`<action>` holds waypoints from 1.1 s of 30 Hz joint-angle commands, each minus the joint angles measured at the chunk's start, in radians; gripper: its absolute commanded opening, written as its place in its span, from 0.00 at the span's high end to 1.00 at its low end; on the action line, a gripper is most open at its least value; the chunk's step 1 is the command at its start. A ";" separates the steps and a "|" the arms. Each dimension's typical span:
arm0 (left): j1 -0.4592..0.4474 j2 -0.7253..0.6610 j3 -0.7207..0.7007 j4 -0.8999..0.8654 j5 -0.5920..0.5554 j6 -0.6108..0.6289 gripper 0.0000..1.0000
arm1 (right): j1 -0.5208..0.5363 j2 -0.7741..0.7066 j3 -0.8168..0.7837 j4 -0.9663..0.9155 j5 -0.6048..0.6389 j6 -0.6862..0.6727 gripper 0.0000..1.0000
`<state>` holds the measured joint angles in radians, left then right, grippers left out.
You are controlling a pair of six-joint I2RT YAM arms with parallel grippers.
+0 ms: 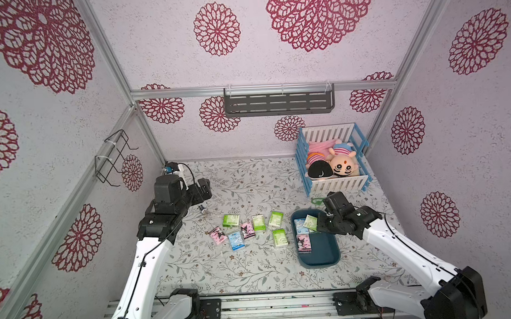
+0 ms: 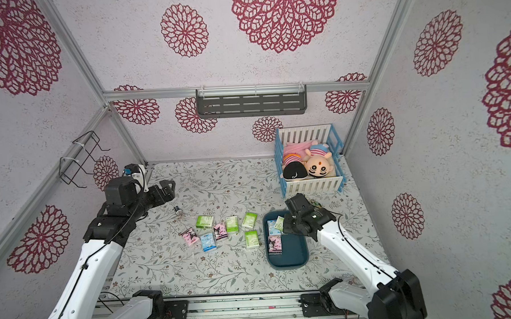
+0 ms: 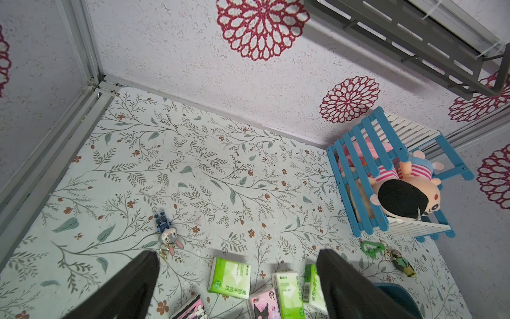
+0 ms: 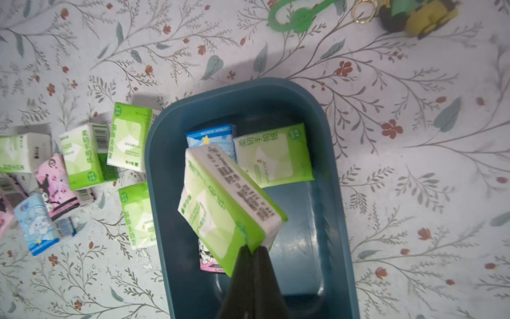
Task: Put the pocket tissues into the storage box
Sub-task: Pick up the pocket tissues from the storage box, then place the pocket tissues in the storage box.
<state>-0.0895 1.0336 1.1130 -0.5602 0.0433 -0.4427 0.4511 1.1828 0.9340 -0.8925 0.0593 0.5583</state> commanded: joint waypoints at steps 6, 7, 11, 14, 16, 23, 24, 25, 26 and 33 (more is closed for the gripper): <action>-0.005 -0.006 0.007 0.022 0.010 -0.005 0.03 | -0.012 0.067 0.092 -0.259 0.035 -0.210 1.00; -0.006 -0.005 0.007 0.021 0.011 -0.005 0.03 | -0.013 0.065 0.092 -0.253 0.026 -0.213 1.00; -0.005 -0.008 0.005 0.017 0.007 -0.002 0.03 | -0.024 0.072 0.085 -0.244 0.029 -0.223 1.00; -0.005 -0.006 0.004 0.019 0.004 -0.002 0.03 | -0.030 0.098 0.066 -0.205 -0.013 -0.236 1.00; -0.006 -0.004 0.004 0.021 0.007 -0.002 0.03 | -0.029 0.118 0.053 -0.173 -0.039 -0.234 1.00; -0.006 0.001 0.005 0.016 -0.003 0.008 0.03 | -0.031 0.153 -0.002 -0.045 -0.032 -0.262 1.00; -0.004 0.003 0.005 0.014 -0.005 0.011 0.03 | -0.032 0.155 -0.005 -0.032 -0.035 -0.265 1.00; -0.006 0.002 0.007 0.013 -0.009 0.012 0.03 | -0.034 0.156 -0.010 -0.017 -0.035 -0.266 1.00; -0.006 0.004 0.008 0.013 -0.010 0.013 0.03 | -0.035 0.159 -0.013 -0.005 -0.035 -0.266 1.00; -0.006 0.013 0.019 0.007 -0.008 0.016 0.03 | -0.057 0.195 -0.055 0.073 -0.028 -0.254 0.83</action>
<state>-0.0895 1.0351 1.1130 -0.5602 0.0391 -0.4381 0.4011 1.3685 0.8795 -0.8963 0.0315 0.3119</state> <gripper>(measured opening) 0.971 0.138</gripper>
